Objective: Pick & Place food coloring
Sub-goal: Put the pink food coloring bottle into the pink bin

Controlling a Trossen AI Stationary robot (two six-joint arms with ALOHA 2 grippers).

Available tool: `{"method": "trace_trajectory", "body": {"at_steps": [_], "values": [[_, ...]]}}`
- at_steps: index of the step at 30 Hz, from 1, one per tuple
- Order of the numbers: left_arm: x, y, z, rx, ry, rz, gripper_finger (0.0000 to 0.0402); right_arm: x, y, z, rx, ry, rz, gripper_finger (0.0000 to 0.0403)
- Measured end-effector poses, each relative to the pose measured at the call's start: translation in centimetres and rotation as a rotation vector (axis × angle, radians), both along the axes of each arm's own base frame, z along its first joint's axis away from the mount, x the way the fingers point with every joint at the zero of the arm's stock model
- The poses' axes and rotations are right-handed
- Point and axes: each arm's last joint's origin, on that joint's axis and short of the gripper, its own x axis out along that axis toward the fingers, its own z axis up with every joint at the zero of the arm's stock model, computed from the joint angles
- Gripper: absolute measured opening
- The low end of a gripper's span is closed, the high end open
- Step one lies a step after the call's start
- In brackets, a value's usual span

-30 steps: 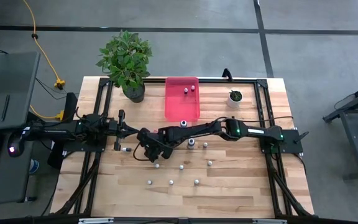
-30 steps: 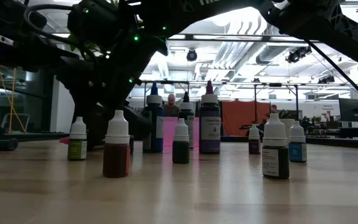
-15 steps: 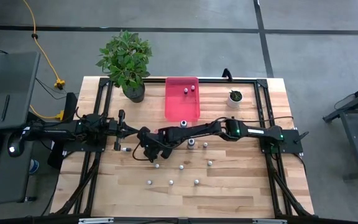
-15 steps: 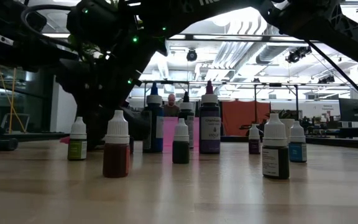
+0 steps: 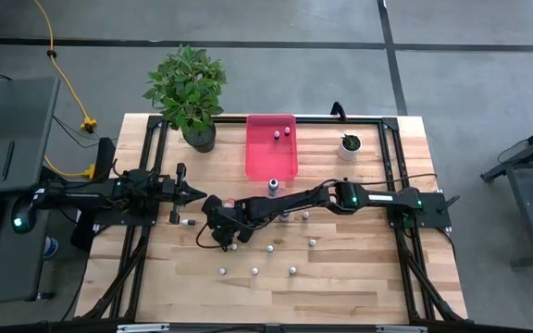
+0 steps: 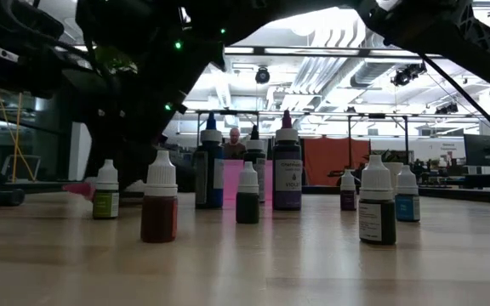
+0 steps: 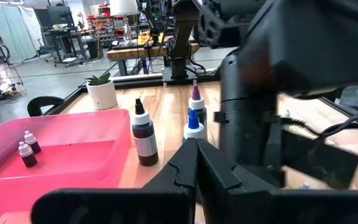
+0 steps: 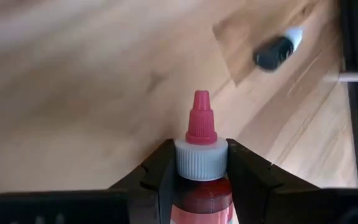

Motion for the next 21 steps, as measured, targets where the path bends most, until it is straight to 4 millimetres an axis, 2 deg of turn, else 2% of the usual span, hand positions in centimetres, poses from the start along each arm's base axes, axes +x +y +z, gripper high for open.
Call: {"method": "trace_trajectory", "body": {"at_steps": [5, 15, 21], "values": [[0.0, 0.0, 0.0, 0.000, 0.000, 0.000, 0.0000, -0.1, 0.8, 0.9, 0.016, -0.038, -0.048, 0.0109], [0.0, 0.0, 0.0, 0.000, 0.000, 0.000, 0.0000, -0.4, 3.1, 4.8, 0.127, -0.182, -0.112, 0.0109], [0.0, 0.0, 0.0, 0.000, 0.000, 0.000, 0.0000, -0.9, 4.5, 6.2, 0.185, -0.216, -0.139, 0.0109]]}}
